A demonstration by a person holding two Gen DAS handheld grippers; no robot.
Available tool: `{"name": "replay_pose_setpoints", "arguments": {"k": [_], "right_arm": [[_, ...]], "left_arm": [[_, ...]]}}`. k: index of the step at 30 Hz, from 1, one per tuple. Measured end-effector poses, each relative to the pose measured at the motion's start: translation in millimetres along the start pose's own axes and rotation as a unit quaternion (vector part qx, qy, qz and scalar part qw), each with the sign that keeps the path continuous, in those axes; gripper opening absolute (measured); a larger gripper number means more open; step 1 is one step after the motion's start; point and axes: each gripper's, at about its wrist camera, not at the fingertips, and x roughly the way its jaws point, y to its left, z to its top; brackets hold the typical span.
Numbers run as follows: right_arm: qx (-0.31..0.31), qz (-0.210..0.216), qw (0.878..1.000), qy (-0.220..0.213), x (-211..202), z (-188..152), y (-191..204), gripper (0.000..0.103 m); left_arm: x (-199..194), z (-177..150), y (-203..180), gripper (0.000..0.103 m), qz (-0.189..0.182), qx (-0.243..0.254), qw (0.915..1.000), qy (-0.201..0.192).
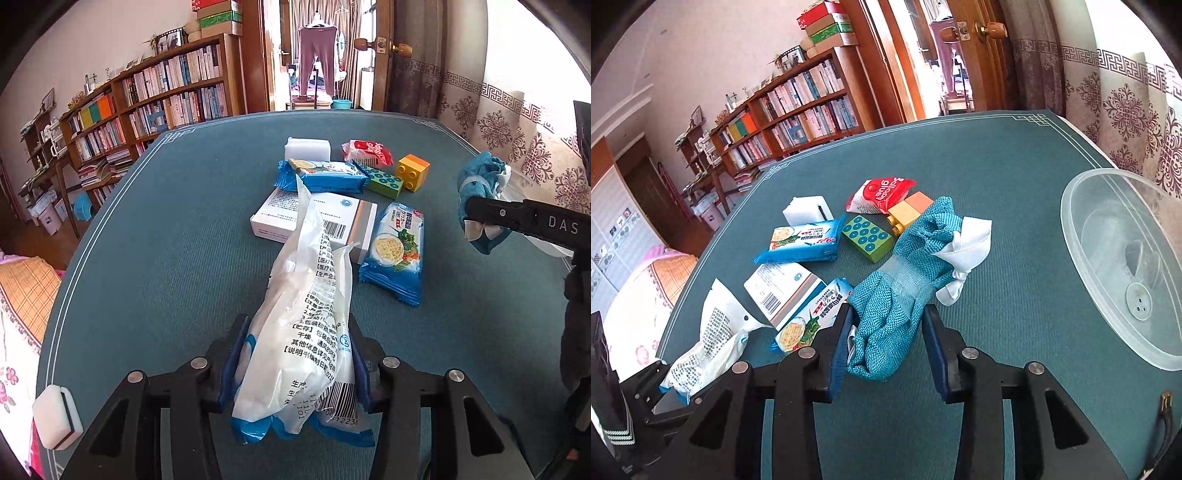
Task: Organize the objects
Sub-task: 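Carry the plastic bag and teal cloth into the clear bowl with both grippers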
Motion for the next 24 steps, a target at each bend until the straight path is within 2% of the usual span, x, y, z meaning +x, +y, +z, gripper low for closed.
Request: {"name": "replay_pose_setpoints", "arguments": {"k": [13, 24], "right_arm": [[0.003, 0.003, 1.0, -0.019, -25, 0, -16, 0.039], [0.019, -0.019, 0.999, -0.034, -49, 2, -51, 0.039]], "left_arm": [[-19, 15, -26, 0.051, 0.001, 0.021, 0.9995, -0.025], [-20, 30, -64, 0.051, -0.019, 0.047, 0.9982, -0.031]]}}
